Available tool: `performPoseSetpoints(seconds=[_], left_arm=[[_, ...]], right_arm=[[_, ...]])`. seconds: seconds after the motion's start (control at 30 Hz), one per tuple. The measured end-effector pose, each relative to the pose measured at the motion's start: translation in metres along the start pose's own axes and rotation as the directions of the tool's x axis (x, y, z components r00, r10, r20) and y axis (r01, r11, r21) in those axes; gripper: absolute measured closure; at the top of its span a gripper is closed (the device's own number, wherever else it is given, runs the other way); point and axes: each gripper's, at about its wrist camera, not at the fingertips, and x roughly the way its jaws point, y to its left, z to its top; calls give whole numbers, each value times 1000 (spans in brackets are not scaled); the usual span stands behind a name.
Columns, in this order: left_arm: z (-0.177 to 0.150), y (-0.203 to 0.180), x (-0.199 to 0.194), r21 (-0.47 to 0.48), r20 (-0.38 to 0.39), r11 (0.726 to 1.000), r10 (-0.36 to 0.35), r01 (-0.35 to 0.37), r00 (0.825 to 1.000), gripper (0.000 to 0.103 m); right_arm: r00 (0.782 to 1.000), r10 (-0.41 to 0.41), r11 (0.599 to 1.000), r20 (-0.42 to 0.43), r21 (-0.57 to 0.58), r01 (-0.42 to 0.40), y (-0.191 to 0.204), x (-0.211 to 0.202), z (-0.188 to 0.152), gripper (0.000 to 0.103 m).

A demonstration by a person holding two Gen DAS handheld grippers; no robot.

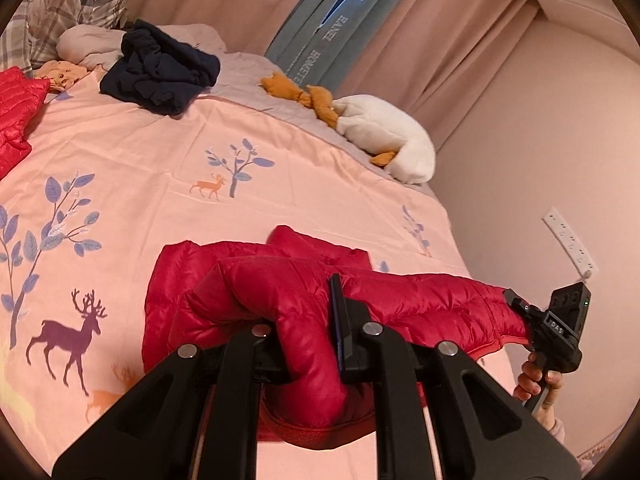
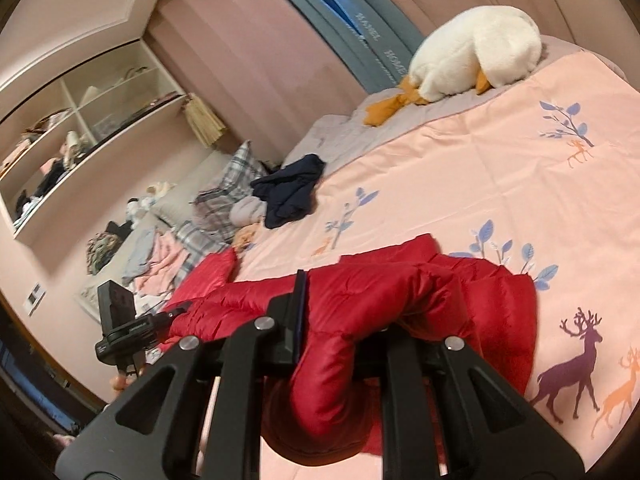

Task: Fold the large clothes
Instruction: 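Lay the hem onto the collar with both tools and open them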

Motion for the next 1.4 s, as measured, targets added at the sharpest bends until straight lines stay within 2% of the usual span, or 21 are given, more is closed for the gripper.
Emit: performPoseSetpoints(seconds=[0.3,0.73,1.07,1.2,1.4], left_arm=[[9,25,52,-67,-86,994,80,-86,993,90],[15,57,116,-134,-221,974,150,-182,964,85],[17,69,146,-124,-277,962,204,-245,939,80],[16,65,153,-71,-276,959,246,-275,929,80],[17,63,159,-40,-279,956,268,-290,922,80]], right_arm=[[990,-119,993,-73,10,120,-24,56,12,88],[958,-205,965,-202,125,232,-76,115,9,87],[940,-224,943,-256,187,276,-95,138,7,86],[933,-234,934,-275,204,294,-100,143,6,86],[929,-238,927,-283,219,305,-103,146,7,83]])
